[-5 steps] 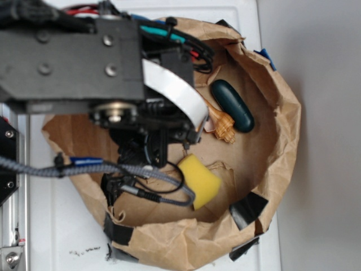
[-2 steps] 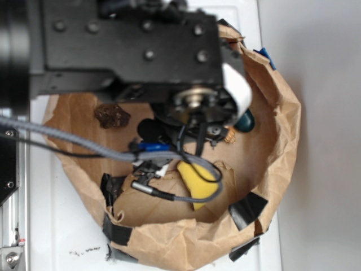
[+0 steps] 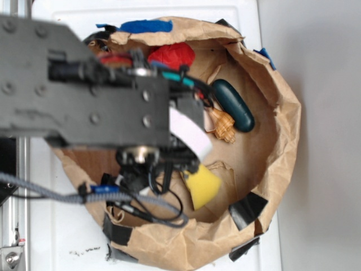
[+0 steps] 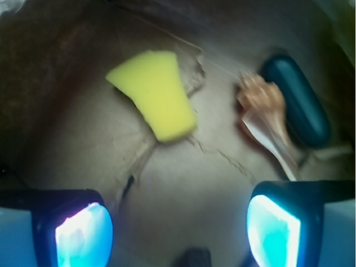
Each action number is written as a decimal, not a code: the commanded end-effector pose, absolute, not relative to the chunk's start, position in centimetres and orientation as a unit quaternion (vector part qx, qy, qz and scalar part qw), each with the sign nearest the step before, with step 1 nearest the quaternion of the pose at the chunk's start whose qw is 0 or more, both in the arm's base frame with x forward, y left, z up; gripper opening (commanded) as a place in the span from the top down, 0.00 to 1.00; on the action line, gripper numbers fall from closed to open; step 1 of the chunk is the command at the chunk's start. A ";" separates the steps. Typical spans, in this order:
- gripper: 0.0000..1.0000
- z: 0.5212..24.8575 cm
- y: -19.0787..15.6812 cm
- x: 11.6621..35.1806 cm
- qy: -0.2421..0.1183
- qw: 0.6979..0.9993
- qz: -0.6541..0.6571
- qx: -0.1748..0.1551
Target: Grab the green sponge.
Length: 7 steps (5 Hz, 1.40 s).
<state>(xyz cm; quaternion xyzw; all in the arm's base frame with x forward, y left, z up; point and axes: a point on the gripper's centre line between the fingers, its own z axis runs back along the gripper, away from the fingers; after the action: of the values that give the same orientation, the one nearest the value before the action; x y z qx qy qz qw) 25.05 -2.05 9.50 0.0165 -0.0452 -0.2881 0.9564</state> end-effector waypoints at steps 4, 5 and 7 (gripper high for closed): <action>0.00 8.0 -6.0 28.8 -0.095 0.912 -0.400 0.008; 0.00 6.7 -6.5 29.7 -0.092 0.909 -0.406 0.010; 0.00 4.7 -7.3 30.3 -0.062 0.906 -0.419 0.004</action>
<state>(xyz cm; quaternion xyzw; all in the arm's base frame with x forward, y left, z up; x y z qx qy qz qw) 29.73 -5.71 3.32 -0.0014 -0.0351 -0.4050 0.9136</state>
